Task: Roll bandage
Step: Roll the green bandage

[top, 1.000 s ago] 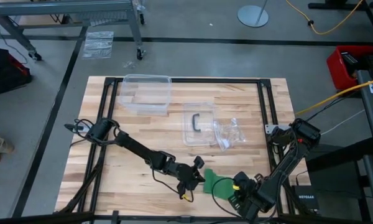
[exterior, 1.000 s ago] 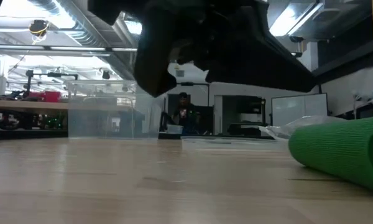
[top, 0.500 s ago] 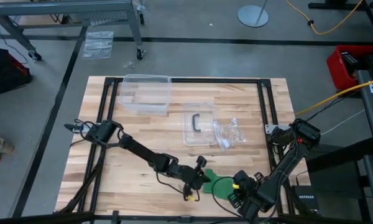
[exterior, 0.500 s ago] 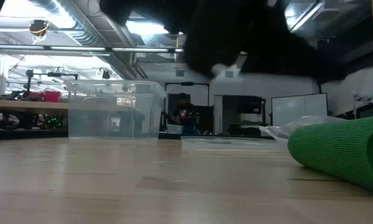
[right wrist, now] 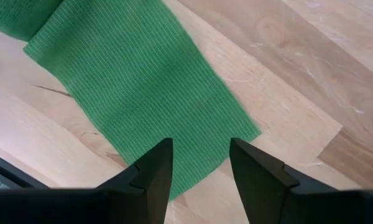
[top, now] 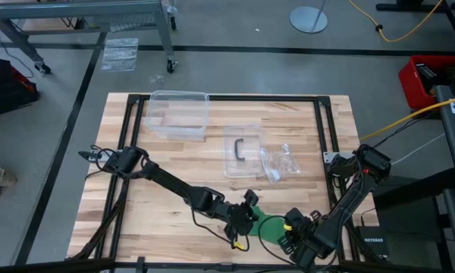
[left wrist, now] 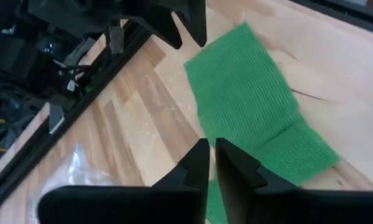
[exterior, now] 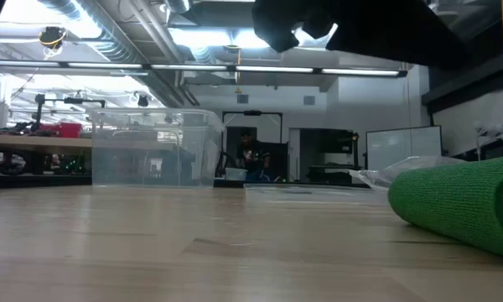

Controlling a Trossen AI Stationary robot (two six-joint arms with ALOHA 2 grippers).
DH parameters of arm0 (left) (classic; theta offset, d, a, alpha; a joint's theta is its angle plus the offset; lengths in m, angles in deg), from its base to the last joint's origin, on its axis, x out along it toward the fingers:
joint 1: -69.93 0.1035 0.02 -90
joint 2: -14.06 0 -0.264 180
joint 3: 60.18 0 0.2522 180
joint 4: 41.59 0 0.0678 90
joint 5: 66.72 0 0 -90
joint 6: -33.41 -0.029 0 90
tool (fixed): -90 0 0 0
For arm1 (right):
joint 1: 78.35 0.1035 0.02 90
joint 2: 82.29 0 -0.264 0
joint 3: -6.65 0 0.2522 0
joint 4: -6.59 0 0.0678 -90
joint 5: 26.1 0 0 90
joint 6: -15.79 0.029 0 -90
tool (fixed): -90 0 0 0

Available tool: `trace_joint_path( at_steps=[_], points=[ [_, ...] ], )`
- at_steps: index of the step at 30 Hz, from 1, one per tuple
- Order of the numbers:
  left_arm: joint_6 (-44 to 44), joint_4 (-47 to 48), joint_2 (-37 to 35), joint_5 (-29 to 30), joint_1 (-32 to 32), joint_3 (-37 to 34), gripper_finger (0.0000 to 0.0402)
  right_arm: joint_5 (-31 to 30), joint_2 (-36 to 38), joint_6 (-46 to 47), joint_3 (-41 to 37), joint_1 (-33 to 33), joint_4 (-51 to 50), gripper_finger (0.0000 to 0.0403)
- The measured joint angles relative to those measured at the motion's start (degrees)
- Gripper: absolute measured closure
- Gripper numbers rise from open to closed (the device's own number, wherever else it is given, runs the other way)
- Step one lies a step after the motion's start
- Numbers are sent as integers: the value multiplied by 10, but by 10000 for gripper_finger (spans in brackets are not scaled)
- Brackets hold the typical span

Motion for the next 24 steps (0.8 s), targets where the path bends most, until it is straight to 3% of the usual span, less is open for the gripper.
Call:
trace_joint_path(
  at_steps=[17, 24],
  points=[
    [55, 8, 0, 0, 8, 0, 348, 17, 0, -4, 0, 0, 2, 237],
    [52, 0, 0, 0, 14, 0, 271, 30, 0, -12, 0, 0, 2, 237]
  ],
)
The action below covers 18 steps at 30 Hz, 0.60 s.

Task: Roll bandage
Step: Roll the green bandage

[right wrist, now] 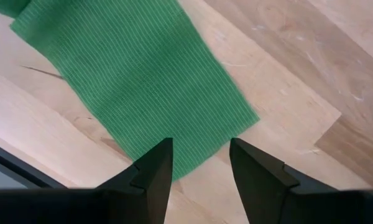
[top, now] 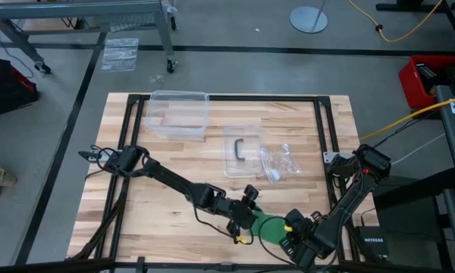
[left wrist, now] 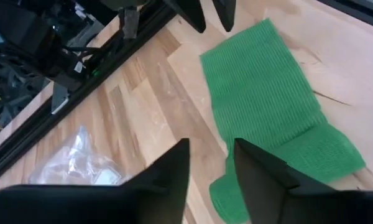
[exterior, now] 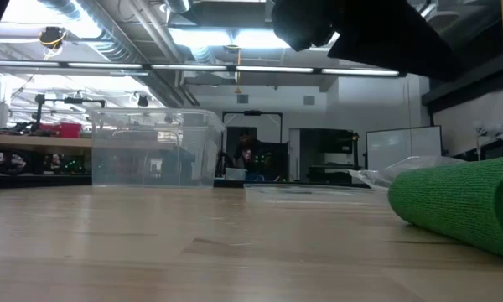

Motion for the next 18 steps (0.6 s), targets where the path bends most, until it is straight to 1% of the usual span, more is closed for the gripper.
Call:
trace_joint_path(
  at_steps=[3, 7, 11, 13, 16, 18],
  points=[
    [-19, -11, 0, 0, 0, 0, 233, 0, 0, -4, 0, 0, -2, 237],
    [-97, -11, 0, -16, 0, 0, 202, 0, 0, -5, 0, 0, -3, 237],
    [-207, -2, 0, -79, 0, 0, 198, 0, 0, -5, 0, 0, -3, 237],
    [-249, 21, 0, -104, 0, 0, 202, 0, 0, -5, 0, 0, -3, 237],
    [-296, 72, 0, -114, 1, 0, 208, 0, 0, -5, 0, 0, -2, 237],
    [-318, 82, 6, -114, 4, 0, 210, 0, 0, -5, 0, 0, -2, 237]
  ],
)
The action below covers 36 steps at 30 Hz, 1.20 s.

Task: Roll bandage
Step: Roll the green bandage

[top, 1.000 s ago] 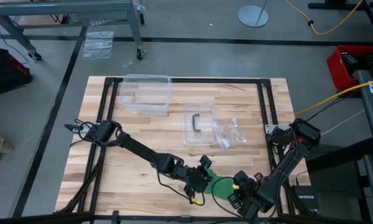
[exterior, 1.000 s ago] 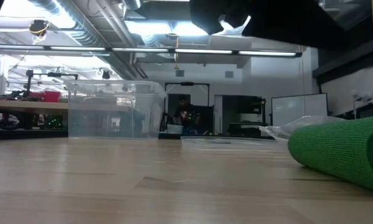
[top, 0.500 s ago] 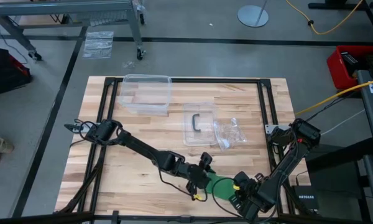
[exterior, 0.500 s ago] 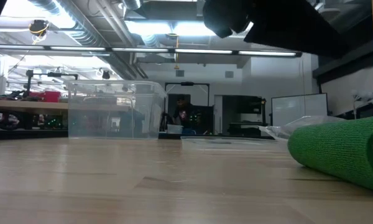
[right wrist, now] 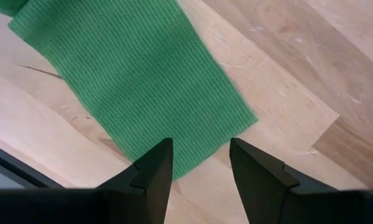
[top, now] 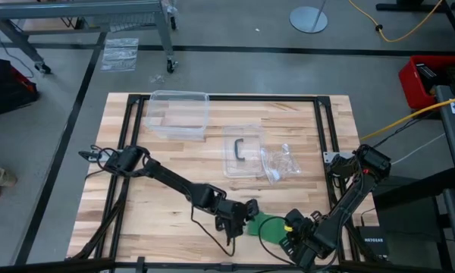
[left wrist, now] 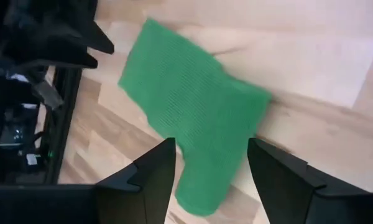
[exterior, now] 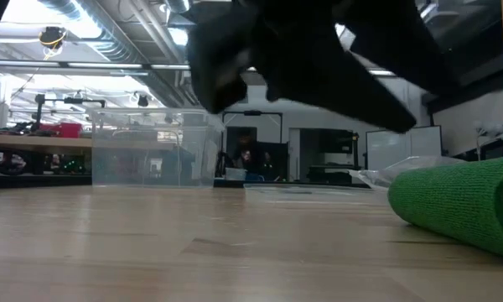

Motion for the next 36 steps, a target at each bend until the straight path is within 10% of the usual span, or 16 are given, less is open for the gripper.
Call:
trace_joint_path(
  at_steps=[36],
  points=[
    [-315, -99, 111, 58, 3, 33, 211, 5, 0, 0, 0, 0, 26, 237]
  ],
)
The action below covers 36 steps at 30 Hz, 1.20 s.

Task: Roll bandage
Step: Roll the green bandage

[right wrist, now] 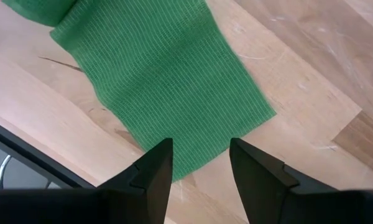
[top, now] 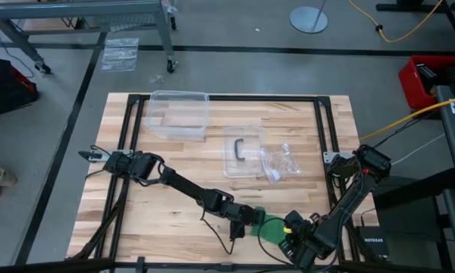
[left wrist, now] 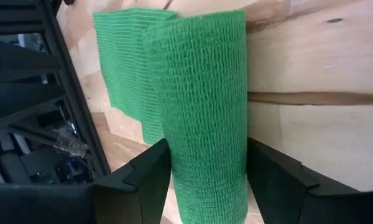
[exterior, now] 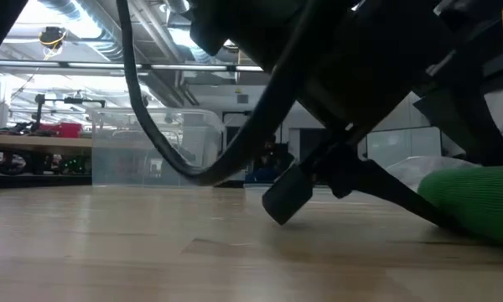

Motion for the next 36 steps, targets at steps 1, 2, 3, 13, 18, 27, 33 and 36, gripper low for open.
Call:
trace_joint_path(
  at_steps=[1, 2, 3, 13, 18, 27, 33, 36],
  points=[
    [-3, 2, 0, -2, 0, 0, 211, 0, 0, 0, 0, 0, 0, 237],
    [-6, 4, 0, -4, 0, 0, 212, 0, 0, 0, 0, 0, 0, 237],
    [-8, 6, 0, -5, 0, 0, 213, 0, 0, 0, 0, 0, 1, 237],
    [-7, 70, -4, 93, -18, 2, 295, -1, 0, 0, 0, 0, 8, 237],
    [29, 126, -16, 134, -25, 1, 318, -1, 0, -5, 0, 0, 8, 237],
    [187, 350, -39, 142, -35, 2, 314, -71, 0, -33, 0, 0, 4, 237],
    [295, 454, -41, 151, -64, 3, 315, -157, 0, -33, 0, -6, 1, 237],
    [328, 495, -42, 139, -80, 3, 315, -200, 0, -63, -1, -24, 0, 237]
  ],
)
